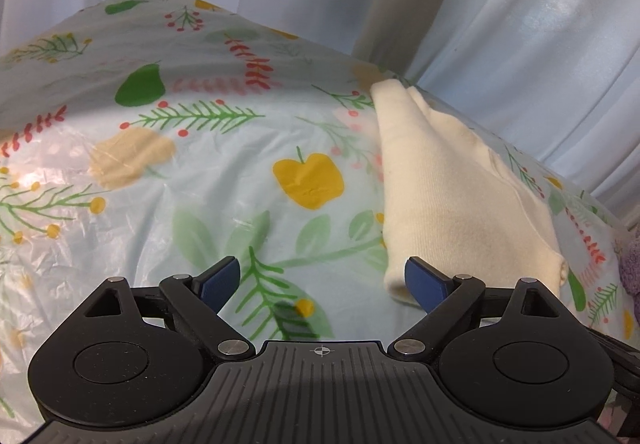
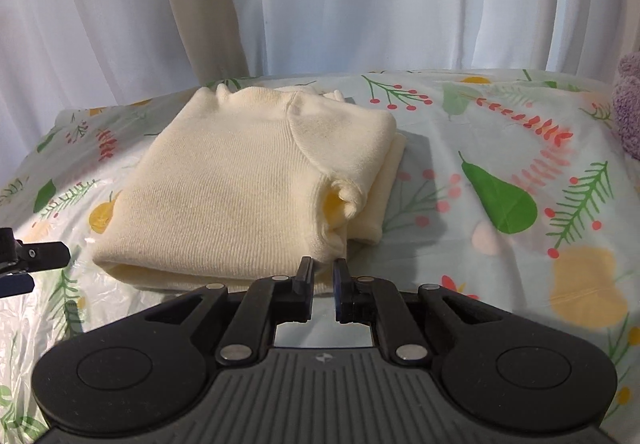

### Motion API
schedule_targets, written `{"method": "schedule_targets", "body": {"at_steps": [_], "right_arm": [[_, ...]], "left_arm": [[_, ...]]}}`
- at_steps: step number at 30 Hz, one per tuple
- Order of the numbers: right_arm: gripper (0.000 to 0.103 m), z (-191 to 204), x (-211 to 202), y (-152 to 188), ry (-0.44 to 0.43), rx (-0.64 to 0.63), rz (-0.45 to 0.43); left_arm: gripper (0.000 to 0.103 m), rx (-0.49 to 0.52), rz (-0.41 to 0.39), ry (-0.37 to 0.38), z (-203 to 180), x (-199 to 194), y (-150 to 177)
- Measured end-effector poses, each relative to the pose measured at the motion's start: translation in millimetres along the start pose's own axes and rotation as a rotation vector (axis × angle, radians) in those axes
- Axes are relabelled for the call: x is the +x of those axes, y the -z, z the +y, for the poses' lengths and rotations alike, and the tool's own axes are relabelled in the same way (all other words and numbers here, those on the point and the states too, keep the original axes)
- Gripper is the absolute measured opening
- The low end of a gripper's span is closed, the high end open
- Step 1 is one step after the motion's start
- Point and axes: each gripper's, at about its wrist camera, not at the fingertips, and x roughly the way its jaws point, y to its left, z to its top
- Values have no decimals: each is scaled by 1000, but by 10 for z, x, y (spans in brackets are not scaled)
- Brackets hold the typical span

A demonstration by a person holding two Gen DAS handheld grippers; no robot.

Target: Fold small clothes

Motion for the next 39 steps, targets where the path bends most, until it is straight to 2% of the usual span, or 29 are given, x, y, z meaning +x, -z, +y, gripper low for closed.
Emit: {"method": "schedule_targets", "body": {"at_steps": [2, 3, 5, 9, 14, 21, 24, 27, 29, 39], "right_arm": [[8, -21, -57, -56, 50, 12, 7], [8, -22, -87, -89, 48, 14, -7], [12, 1, -130, -151, 25, 0, -44], [12, 225, 2, -270, 7, -75, -70], [19, 467, 126, -417, -67, -146, -103], [19, 644, 447, -633, -116, -191, -75], [20, 690, 653, -626, -102, -250, -62], [21, 754, 727, -515, -49, -405, -134], [21, 785, 729, -491, -36, -453, -147], [25, 740, 734, -524, -59, -454, -145]], "left_arm": [[95, 15, -4, 12, -18, -26, 3], [95, 21, -4, 15, -25, -25, 7], [96, 24, 2, 17, -35, 4, 50], [96, -22, 28, -5, -10, 63, 148], [96, -37, 21, -44, -72, 14, 222], [97, -20, -13, -84, -254, -85, 245], [97, -9, -23, -100, -296, -91, 265], [97, -4, -21, -108, -302, -68, 271], [97, -3, -16, -100, -304, -30, 241], [98, 5, -18, -57, -289, 118, -5]]}}
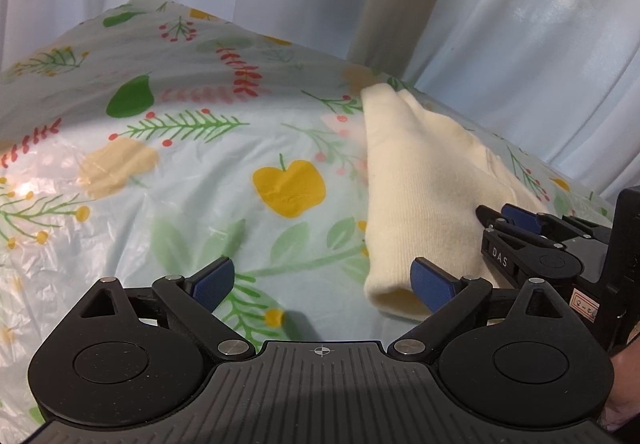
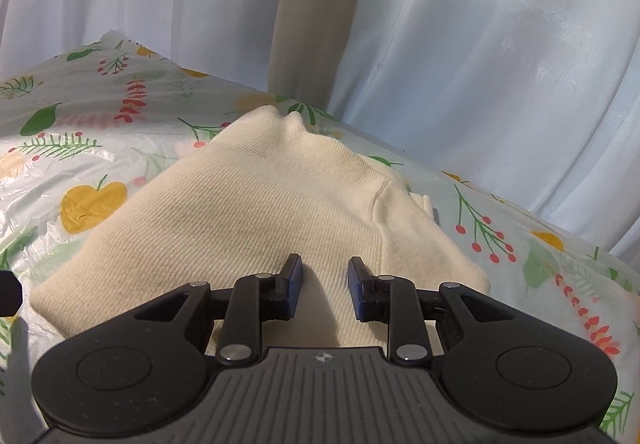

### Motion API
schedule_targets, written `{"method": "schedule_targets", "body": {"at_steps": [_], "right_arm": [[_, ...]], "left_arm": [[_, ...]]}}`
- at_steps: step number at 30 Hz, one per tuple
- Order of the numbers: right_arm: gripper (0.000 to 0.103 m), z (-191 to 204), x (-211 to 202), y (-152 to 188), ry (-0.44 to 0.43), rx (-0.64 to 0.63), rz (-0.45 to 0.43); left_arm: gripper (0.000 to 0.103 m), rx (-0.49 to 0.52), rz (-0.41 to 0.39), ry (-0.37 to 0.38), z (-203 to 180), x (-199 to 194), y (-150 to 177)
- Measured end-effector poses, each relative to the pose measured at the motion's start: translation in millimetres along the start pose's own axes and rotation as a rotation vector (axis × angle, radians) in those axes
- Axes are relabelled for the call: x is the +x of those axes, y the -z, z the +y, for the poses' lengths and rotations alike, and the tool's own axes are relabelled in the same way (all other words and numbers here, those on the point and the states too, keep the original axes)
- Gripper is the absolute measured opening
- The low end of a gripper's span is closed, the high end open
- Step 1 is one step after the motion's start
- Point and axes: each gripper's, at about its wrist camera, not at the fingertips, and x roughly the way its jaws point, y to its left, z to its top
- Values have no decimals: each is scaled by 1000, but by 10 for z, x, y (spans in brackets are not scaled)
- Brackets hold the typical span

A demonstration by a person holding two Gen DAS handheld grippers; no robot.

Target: Fold small clothes

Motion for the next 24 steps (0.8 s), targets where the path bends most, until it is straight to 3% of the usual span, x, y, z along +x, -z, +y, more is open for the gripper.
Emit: {"method": "schedule_targets", "body": {"at_steps": [9, 12, 13, 18, 24], "right_arm": [[27, -166, -50, -47, -67, 140, 14], [39, -281, -55, -143, -87, 245, 15], [43, -302, -43, -171, -76, 257, 12], [43, -380, 173, -254, 23, 272, 61], [43, -458, 332, -221, 46, 235, 67]], "left_arm": [[100, -7, 0, 24, 12, 80, -126], [101, 10, -16, 33, -23, 98, -230], [101, 16, -22, 34, -35, 115, -280], [101, 48, -30, 54, -154, 310, -556], [101, 100, -17, 87, -467, 764, -805]]}}
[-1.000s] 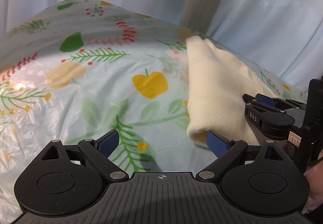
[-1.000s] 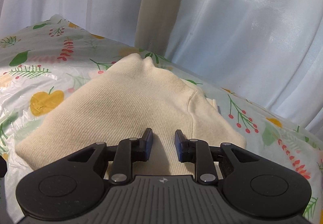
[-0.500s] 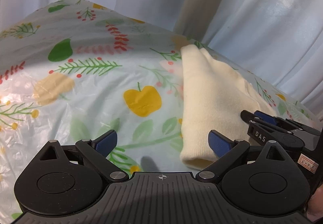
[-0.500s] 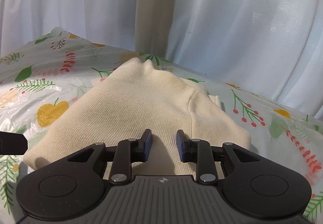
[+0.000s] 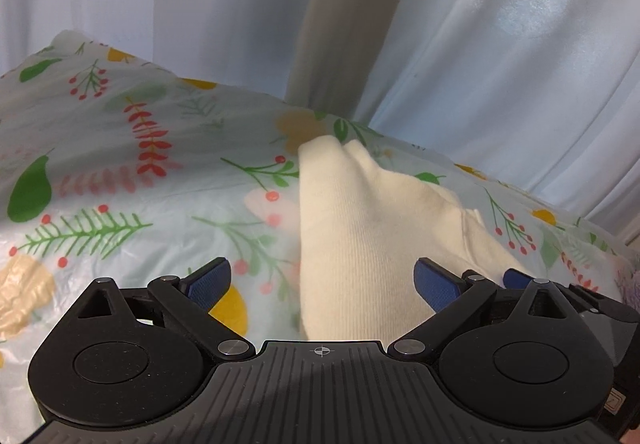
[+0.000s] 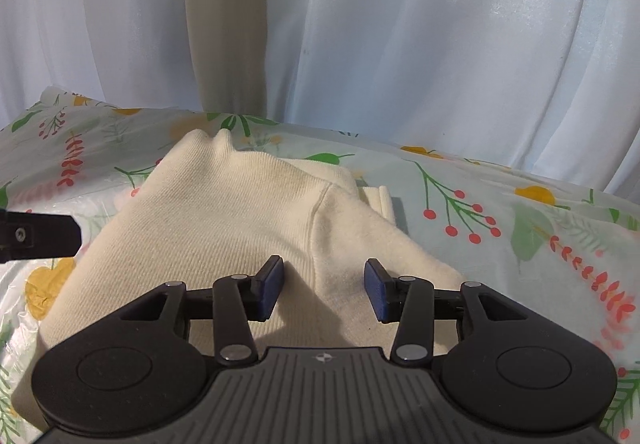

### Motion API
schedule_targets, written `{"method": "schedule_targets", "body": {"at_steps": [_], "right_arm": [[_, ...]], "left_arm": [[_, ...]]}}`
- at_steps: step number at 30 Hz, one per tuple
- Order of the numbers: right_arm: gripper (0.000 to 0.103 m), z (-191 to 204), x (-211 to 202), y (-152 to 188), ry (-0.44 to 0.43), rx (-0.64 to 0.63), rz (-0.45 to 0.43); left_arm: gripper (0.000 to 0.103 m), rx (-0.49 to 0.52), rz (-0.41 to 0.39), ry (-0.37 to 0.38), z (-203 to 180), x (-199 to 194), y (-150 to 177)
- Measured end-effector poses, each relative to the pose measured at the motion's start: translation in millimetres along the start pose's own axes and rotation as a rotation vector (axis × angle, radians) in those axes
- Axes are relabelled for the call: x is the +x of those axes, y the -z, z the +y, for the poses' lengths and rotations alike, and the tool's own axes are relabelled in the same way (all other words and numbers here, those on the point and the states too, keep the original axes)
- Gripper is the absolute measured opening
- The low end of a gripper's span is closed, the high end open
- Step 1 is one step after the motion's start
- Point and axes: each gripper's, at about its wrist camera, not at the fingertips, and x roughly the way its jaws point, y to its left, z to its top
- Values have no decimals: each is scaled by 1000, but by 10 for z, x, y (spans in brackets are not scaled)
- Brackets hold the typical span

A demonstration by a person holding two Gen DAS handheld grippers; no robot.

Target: Fold small clothes

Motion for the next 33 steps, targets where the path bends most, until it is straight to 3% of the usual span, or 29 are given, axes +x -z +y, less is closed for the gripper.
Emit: {"method": "schedule_targets", "body": {"at_steps": [4, 6, 9, 11, 16, 21, 28, 33], "right_arm": [[44, -72, 135, -42, 2, 31, 32], [47, -114, 216, -46, 6, 49, 42], [57, -165, 284, -66, 7, 54, 44], [71, -218, 292, -69, 9, 74, 48], [76, -325, -72, 20, -13, 140, 19], [99, -320, -794, 369, -42, 113, -17], [99, -337, -1381, 868, -80, 214, 84], [99, -208, -1546, 981, -96, 194, 132]], "left_arm": [[102, 43, 61, -72, -86, 429, -40], [102, 9, 81, -52, -40, 560, -29], [103, -54, 88, -52, 45, 668, -18], [103, -55, 82, -58, 50, 628, -4], [103, -40, 30, -78, -13, 150, 94], [103, -21, 4, -101, -39, -459, 492], [103, 101, 76, -182, -144, -768, 1054], [103, 93, 175, -148, -160, -822, 1179]]}}
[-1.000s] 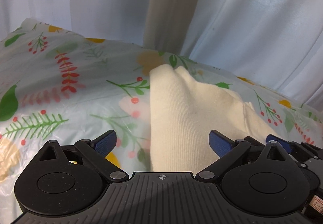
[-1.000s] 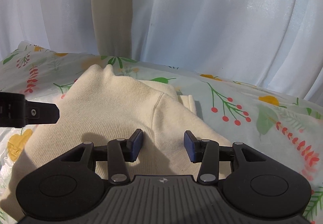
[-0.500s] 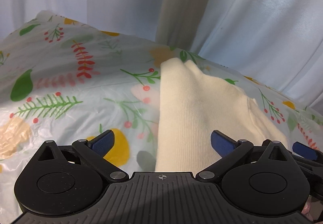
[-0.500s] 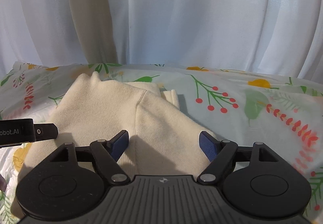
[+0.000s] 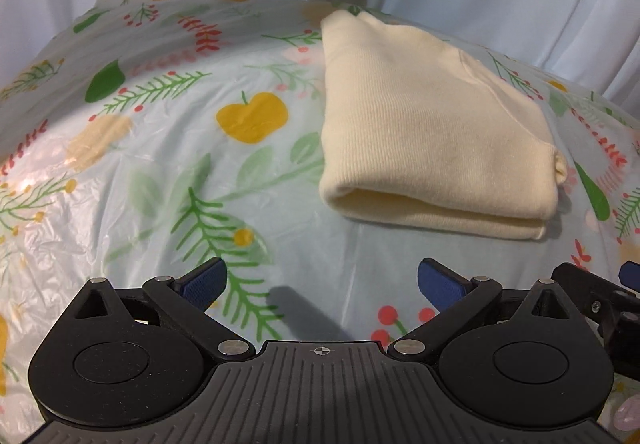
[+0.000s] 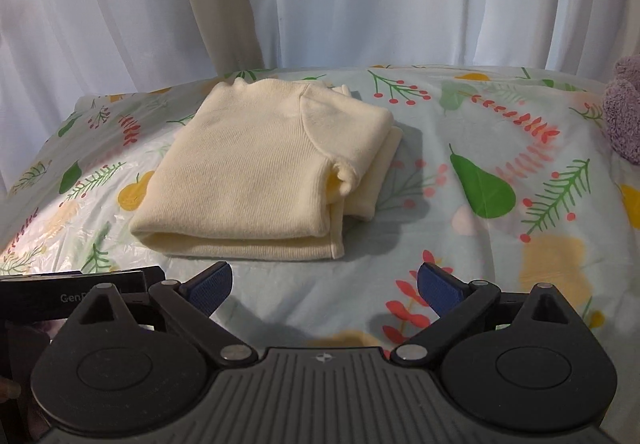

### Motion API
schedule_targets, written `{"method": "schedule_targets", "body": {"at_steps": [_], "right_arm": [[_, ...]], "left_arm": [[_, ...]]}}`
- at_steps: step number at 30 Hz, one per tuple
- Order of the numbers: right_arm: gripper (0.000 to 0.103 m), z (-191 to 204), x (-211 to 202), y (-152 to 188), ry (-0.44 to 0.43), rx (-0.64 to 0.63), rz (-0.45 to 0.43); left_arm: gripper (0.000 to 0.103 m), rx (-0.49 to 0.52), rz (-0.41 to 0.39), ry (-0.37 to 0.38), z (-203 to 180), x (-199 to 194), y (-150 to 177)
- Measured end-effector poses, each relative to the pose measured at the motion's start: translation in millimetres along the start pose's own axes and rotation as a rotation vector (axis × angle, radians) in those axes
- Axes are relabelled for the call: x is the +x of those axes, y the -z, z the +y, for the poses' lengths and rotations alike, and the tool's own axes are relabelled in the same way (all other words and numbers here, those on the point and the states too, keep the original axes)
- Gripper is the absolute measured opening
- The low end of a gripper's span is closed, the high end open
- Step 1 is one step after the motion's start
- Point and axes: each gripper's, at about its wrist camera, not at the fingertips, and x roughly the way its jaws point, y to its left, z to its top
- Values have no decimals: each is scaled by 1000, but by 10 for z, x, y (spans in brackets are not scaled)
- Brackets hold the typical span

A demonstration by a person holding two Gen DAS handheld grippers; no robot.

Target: Fold small clothes

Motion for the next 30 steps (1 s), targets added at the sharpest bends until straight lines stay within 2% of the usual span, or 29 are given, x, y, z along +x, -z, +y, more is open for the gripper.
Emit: {"method": "schedule_targets", "body": {"at_steps": [4, 7, 10, 13, 16, 23, 30], "right_arm": [[99, 55, -37, 23, -13, -19, 78], [99, 80, -52, 7, 72, -5, 110], [99, 112, -40, -21, 120, -8, 137], [99, 171, -9, -41, 148, -20, 157], [99, 251, -5, -86, 172, -36, 142], [99, 453, 36, -227, 229, -100, 104], [99, 509, 96, -263, 252, -109, 110]], "left_arm": [[103, 52, -21, -35, -27, -153, 41], [103, 53, -16, -38, 11, -224, 48], [103, 8, 19, -10, 84, -218, 47], [103, 20, 36, -33, 75, -195, 40], [103, 53, 26, -58, 35, -201, -27], [103, 55, 15, -49, 73, -188, -170], [103, 61, 28, -54, 127, -125, -214]]}}
